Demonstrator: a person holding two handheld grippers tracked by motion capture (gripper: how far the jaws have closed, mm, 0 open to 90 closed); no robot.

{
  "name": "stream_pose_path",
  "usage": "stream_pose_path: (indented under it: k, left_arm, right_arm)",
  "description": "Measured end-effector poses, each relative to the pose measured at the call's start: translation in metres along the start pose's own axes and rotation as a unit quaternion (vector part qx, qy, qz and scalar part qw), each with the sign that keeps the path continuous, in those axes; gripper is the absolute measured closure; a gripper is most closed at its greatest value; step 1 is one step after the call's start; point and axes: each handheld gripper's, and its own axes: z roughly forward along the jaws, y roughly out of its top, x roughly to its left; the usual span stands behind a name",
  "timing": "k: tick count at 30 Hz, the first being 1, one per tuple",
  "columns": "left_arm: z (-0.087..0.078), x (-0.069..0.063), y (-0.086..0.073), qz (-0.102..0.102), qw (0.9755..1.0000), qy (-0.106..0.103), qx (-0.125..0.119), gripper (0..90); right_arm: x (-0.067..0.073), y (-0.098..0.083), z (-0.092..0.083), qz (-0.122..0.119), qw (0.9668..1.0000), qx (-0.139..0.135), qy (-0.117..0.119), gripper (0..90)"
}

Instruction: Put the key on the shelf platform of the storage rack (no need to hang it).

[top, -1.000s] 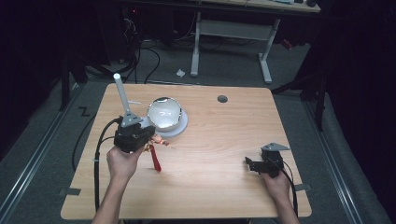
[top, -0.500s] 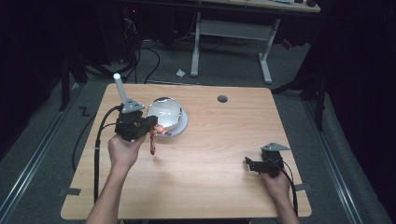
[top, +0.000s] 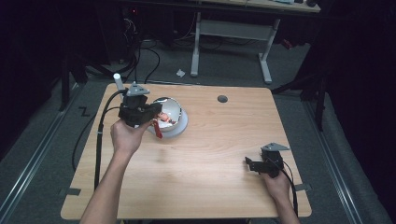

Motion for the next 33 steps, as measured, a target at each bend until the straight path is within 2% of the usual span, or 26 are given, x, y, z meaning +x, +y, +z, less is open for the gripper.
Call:
stream_pose_path:
  k: [2, 4, 5, 6, 9, 10, 11, 13, 14, 15, 17, 27, 32, 33]
  left_arm:
    - [0.003, -0.005, 0.003, -0.012, 0.9999, -0.004, 0.002, 86.2]
    - [0.007, -0.007, 0.006, -0.012, 0.9999, -0.004, 0.002, 86.2]
    - [0.005, -0.008, 0.008, -0.012, 0.9994, 0.024, 0.023, 86.2]
    - [0.010, -0.011, 0.008, -0.018, 0.9998, 0.000, 0.002, 86.2]
    - [0.014, -0.013, 0.012, -0.011, 0.9999, 0.000, -0.002, 86.2]
    - [0.012, -0.013, 0.014, -0.007, 0.9996, 0.023, 0.017, 86.2]
    - [0.017, -0.016, 0.014, -0.011, 0.9999, 0.002, -0.006, 86.2]
    - [0.022, -0.017, 0.018, -0.014, 0.9999, -0.001, -0.006, 86.1]
    - [0.021, -0.016, 0.019, -0.012, 0.9994, 0.029, 0.012, 86.2]
    - [0.024, -0.016, 0.019, -0.010, 0.9994, 0.034, 0.009, 86.1]
    - [0.029, -0.016, 0.021, -0.006, 0.9994, 0.034, 0.007, 86.2]
    - [0.049, -0.012, 0.019, -0.019, 0.9987, 0.047, 0.000, 86.1]
    - [0.060, -0.009, 0.013, -0.011, 0.9985, 0.054, -0.003, 86.1]
    - [0.061, -0.007, 0.013, -0.004, 0.9985, 0.055, -0.001, 86.0]
  right_arm:
    - [0.000, 0.000, 0.000, 0.000, 1.0000, 0.000, 0.000, 16.3]
    - [0.000, 0.000, 0.000, 0.000, 1.0000, 0.000, 0.000, 16.2]
    - [0.000, 0.000, 0.000, 0.000, 1.0000, 0.000, 0.000, 16.2]
    - [0.000, 0.000, 0.000, 0.000, 1.0000, 0.000, 0.000, 16.2]
    - [0.000, 0.000, 0.000, 0.000, 1.0000, 0.000, 0.000, 16.2]
    - [0.000, 0.000, 0.000, 0.000, 1.0000, 0.000, 0.000, 16.2]
    - [0.000, 0.000, 0.000, 0.000, 1.0000, 0.000, 0.000, 16.3]
    - [0.000, 0.000, 0.000, -0.001, 1.0000, 0.000, 0.000, 16.2]
    - [0.000, 0.000, 0.000, 0.000, 1.0000, 0.000, 0.000, 16.3]
    - [0.000, 0.000, 0.000, -0.001, 1.0000, 0.000, 0.000, 16.2]
    - [0.000, 0.000, 0.000, -0.001, 1.0000, 0.000, 0.000, 16.3]
    - [0.000, 0.000, 0.000, -0.001, 1.0000, 0.000, 0.000, 16.3]
    - [0.000, 0.000, 0.000, 0.000, 1.0000, 0.000, 0.000, 16.2]
    - [0.000, 0.000, 0.000, -0.001, 1.0000, 0.000, 0.000, 16.3]
